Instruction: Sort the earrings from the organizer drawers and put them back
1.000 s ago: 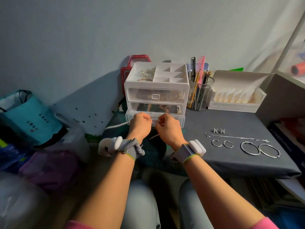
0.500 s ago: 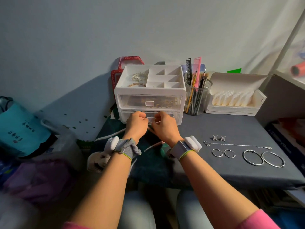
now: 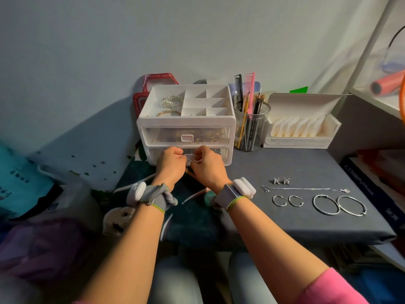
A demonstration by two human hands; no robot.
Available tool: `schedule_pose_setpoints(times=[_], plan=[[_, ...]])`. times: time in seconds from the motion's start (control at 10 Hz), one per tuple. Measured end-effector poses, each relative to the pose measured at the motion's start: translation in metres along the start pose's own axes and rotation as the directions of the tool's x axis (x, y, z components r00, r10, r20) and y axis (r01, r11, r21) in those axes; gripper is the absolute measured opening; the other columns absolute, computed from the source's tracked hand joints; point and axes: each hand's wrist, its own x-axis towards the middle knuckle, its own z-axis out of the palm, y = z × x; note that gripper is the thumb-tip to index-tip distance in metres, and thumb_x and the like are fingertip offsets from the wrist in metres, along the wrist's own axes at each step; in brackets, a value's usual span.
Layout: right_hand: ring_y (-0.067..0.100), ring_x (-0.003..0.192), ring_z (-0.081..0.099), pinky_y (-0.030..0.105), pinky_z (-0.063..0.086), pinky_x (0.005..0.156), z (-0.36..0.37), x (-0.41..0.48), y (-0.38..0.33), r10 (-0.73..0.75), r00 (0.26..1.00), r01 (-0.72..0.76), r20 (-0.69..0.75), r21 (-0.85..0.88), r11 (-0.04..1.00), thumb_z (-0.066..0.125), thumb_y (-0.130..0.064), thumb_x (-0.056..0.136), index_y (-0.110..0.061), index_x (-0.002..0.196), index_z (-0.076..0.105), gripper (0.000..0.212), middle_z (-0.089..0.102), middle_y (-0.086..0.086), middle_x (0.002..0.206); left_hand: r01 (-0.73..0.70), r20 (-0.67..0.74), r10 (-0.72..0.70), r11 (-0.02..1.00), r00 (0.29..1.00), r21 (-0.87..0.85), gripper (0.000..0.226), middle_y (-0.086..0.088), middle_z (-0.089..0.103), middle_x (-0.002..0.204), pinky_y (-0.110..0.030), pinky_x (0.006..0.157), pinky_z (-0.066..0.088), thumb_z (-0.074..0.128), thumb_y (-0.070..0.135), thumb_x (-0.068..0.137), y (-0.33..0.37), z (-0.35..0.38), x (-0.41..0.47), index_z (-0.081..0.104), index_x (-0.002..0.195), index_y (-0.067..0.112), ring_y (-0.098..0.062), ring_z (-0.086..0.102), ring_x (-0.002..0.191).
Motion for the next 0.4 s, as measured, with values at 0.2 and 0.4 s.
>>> schedule_pose_setpoints(times=[0.2, 0.4], plan=[[0.031, 0.100, 0.061, 0.043, 0.051, 0.086, -0.001, -0.001, 0.003, -0.008, 1.000, 0.008, 0.025, 0.005, 1.000, 0.057, -0.019, 0.084, -0.011, 0.111, 0.056, 0.028, 0.066, 0.011, 0.112, 0.004, 0.020, -0.004, 1.000, 1.000, -0.005, 0.027, -0.011, 0.066, 0.115, -0.046, 0.089, 0.056, 0.055, 0.010, 0.090, 0.002, 0.001, -0.003, 0.061, 0.116, 0.012, -0.029, 0.064, 0.101], [0.031, 0.102, 0.060, 0.039, 0.050, 0.085, -0.008, -0.005, 0.007, -0.007, 0.999, 0.007, 0.036, -0.003, 1.000, 0.058, -0.021, 0.082, -0.012, 0.116, 0.057, 0.035, 0.065, 0.013, 0.112, 0.016, -0.003, -0.016, 1.000, 1.000, -0.002, 0.019, -0.012, 0.066, 0.112, -0.045, 0.088, 0.056, 0.058, 0.012, 0.090, 0.007, 0.002, -0.014, 0.062, 0.109, 0.012, -0.029, 0.064, 0.101]])
